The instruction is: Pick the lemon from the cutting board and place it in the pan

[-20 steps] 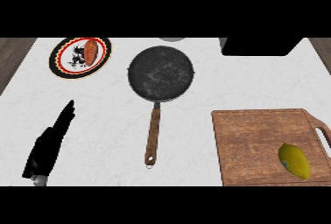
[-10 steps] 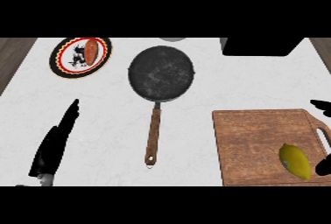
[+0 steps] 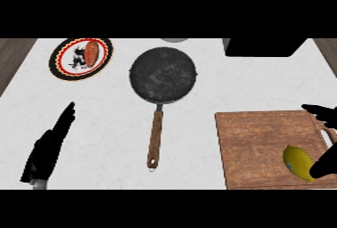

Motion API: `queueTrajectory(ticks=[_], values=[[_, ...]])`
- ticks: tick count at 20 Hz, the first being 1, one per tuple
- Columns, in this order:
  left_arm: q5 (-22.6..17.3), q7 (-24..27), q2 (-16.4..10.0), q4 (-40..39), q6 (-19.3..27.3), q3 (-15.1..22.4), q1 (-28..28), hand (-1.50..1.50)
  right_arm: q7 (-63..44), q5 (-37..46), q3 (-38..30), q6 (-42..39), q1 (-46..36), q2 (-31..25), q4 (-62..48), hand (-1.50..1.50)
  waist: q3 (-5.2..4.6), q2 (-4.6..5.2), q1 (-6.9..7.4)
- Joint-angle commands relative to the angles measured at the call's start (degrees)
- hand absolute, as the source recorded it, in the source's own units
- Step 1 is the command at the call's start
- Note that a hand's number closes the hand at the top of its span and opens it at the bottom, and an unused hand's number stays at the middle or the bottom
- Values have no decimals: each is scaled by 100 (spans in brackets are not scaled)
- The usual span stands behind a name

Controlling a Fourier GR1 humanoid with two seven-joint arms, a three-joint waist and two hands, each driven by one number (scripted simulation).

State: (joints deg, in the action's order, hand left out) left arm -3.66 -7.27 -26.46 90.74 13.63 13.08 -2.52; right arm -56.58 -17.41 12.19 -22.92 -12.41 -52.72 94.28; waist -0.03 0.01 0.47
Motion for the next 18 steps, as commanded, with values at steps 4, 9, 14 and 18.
queueTrajectory(ticks=[4,9,14,18], values=[[243,102,229,-72,89,-6,-110,0,-800,519,664,23,8,406,-19,-150,-1,-1,-6],[298,168,311,-186,-92,-117,-76,0,-520,729,544,-150,106,410,-328,-150,1,0,-34],[530,316,551,-324,-36,-11,-114,0,-1106,537,630,-220,-37,538,-117,-150,-3,3,-26],[358,-100,433,87,-270,-298,-119,0,-372,816,392,-472,158,508,-697,-150,2,0,-28]])
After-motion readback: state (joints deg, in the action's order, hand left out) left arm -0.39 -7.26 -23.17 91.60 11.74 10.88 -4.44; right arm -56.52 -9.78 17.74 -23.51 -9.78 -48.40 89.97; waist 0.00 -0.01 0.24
